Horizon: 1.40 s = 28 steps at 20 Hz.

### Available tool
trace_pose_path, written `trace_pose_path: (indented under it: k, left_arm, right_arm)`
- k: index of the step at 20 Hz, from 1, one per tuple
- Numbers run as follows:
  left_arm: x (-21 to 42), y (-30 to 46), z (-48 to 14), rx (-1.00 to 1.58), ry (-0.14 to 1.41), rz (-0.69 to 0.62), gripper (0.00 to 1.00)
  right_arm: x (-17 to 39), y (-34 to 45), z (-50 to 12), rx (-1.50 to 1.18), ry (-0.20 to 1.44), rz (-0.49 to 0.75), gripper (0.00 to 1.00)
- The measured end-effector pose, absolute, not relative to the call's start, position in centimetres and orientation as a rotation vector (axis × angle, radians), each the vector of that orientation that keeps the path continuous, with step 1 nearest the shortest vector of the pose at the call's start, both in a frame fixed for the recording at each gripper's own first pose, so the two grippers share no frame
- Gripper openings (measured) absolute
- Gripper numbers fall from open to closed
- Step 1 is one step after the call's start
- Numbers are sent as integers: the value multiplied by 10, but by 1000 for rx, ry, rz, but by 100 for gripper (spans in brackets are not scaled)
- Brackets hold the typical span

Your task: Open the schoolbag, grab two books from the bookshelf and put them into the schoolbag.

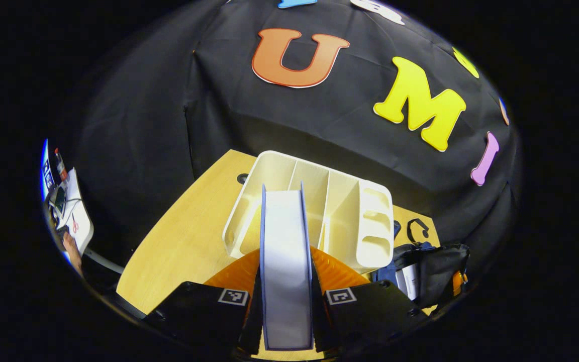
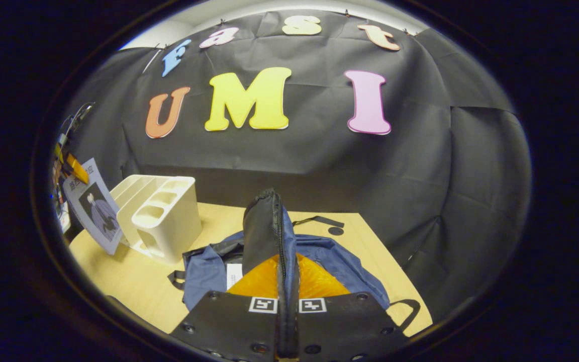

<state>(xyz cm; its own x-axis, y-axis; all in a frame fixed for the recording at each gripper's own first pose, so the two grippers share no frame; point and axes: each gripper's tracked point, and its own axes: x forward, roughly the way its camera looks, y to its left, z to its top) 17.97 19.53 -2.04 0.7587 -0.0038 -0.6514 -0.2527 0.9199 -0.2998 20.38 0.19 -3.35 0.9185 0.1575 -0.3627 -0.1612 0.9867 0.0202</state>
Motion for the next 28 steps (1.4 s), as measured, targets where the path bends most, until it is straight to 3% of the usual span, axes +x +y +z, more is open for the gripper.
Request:
trace_pose_path:
  k: [3, 4, 9, 10, 13, 21, 27, 28]
  left_arm:
    - [154, 192, -24, -445, 685, 121, 42]
    - [145, 191, -27, -456, 685, 116, 46]
    - [109, 164, -33, -524, 645, 56, 38]
    - [103, 155, -35, -553, 646, 35, 46]
    - [93, 133, -42, -639, 639, -10, 42]
    - [106, 66, -65, -860, 686, -129, 42]
    - [132, 34, -63, -1068, 613, -151, 42]
    - [136, 24, -63, -1104, 620, -170, 46]
  right_arm:
    - [202, -1, -23, 1, 332, 160, 1]
    - [203, -1, -22, -1, 331, 159, 1]
    - [204, 3, -8, -22, 288, 152, 1]
    - [203, 4, -7, -27, 284, 152, 0]
    - [203, 7, -6, -35, 282, 153, 0]
    - [205, 4, 7, -89, 232, 125, 1]
    - [208, -2, 20, -44, 208, 112, 1]
    - [207, -3, 22, -44, 205, 113, 0]
